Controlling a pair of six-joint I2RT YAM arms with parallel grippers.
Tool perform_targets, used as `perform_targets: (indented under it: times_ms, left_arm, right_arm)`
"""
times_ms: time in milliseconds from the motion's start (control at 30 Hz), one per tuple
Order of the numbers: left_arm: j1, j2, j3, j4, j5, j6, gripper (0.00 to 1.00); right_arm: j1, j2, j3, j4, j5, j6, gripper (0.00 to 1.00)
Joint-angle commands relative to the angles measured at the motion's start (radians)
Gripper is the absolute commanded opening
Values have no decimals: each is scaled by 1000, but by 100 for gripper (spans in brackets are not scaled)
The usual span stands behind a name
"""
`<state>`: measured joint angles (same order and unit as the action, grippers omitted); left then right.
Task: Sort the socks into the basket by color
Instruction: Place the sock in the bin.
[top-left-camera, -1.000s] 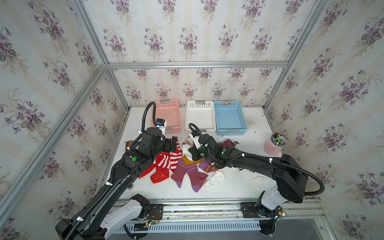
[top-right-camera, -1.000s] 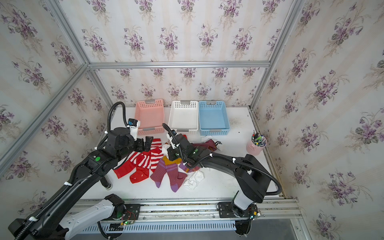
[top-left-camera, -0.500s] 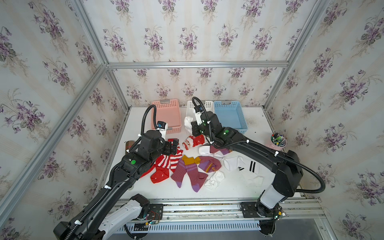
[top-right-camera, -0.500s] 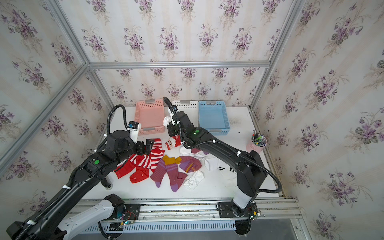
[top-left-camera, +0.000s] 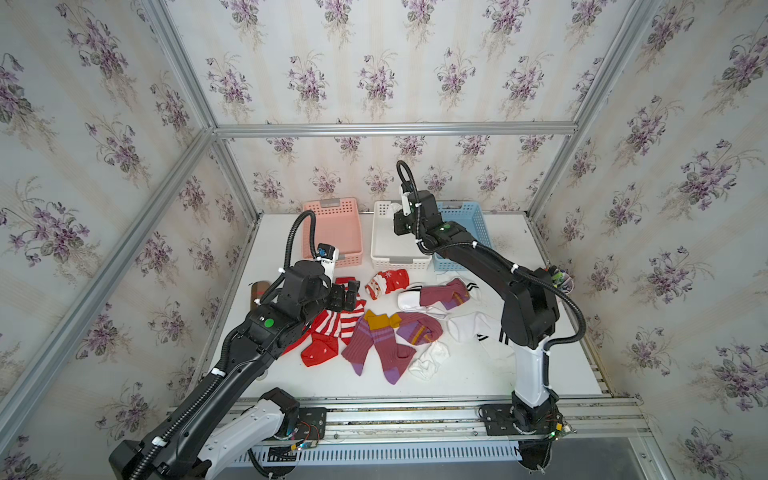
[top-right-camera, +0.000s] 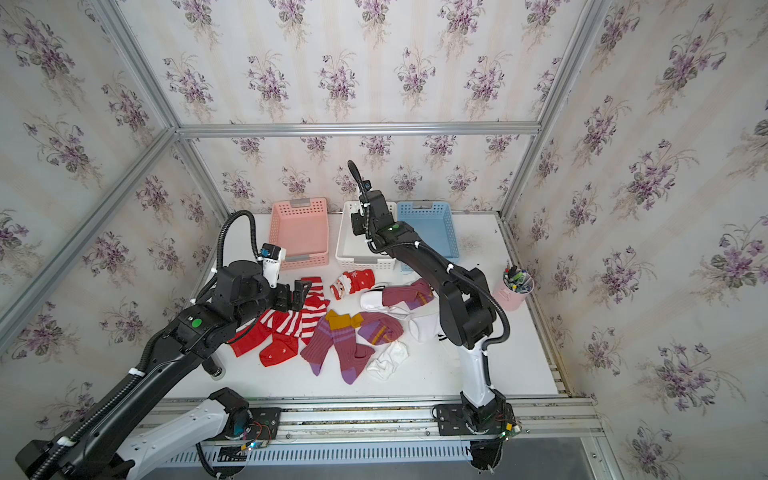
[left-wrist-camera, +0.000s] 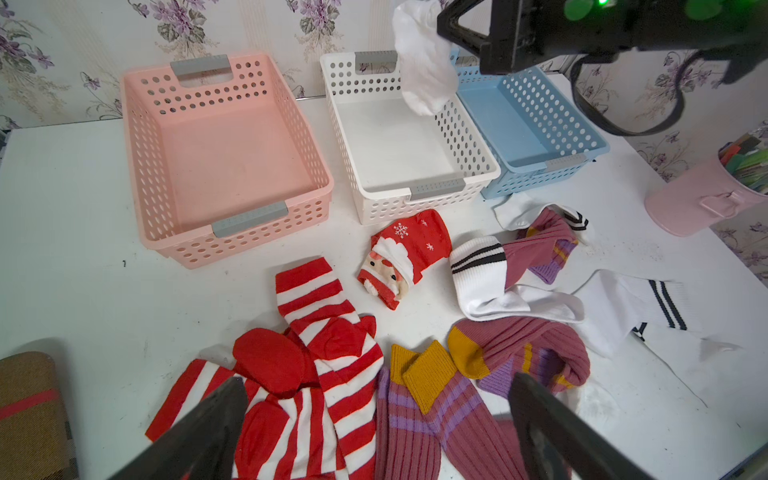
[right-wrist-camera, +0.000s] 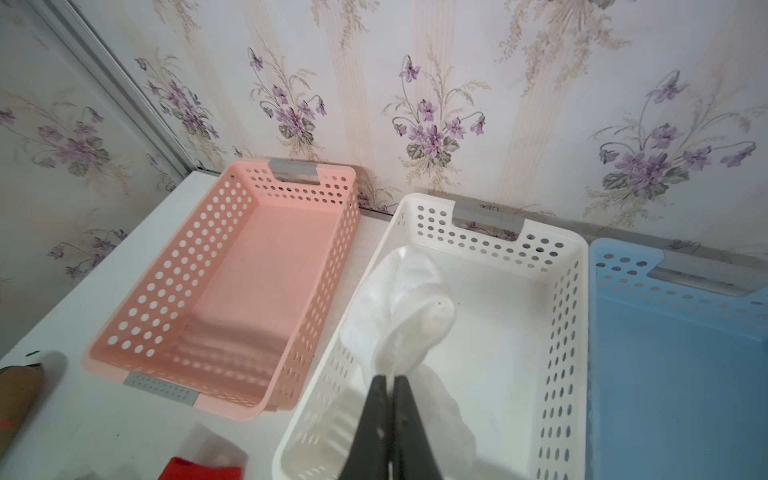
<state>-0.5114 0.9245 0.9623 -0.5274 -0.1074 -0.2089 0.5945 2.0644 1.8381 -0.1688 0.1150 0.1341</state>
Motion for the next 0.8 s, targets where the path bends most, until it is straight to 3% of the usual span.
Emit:
perform_targets:
  times_ms: [0, 200, 400, 467, 767]
  left_arm:
    - [-2, -10, 1, 23, 16, 1, 100]
    - [-2, -25, 0, 21, 15, -1, 100]
    - [-4, -19, -4, 24, 29, -13, 100]
    - [-8, -18, -7, 30, 34, -18, 100]
    - [-41, -10, -59, 103, 80, -34, 100]
  right_arm:
    - [-13, 54, 61, -35, -33, -6, 0]
    - [-28, 105, 139, -87, -46, 2, 12]
    - [-29, 67, 130, -110, -34, -4, 29]
    - [-30, 49, 112, -109, -33, -2, 30]
    - [-30, -133, -167, 21, -99, 58, 33]
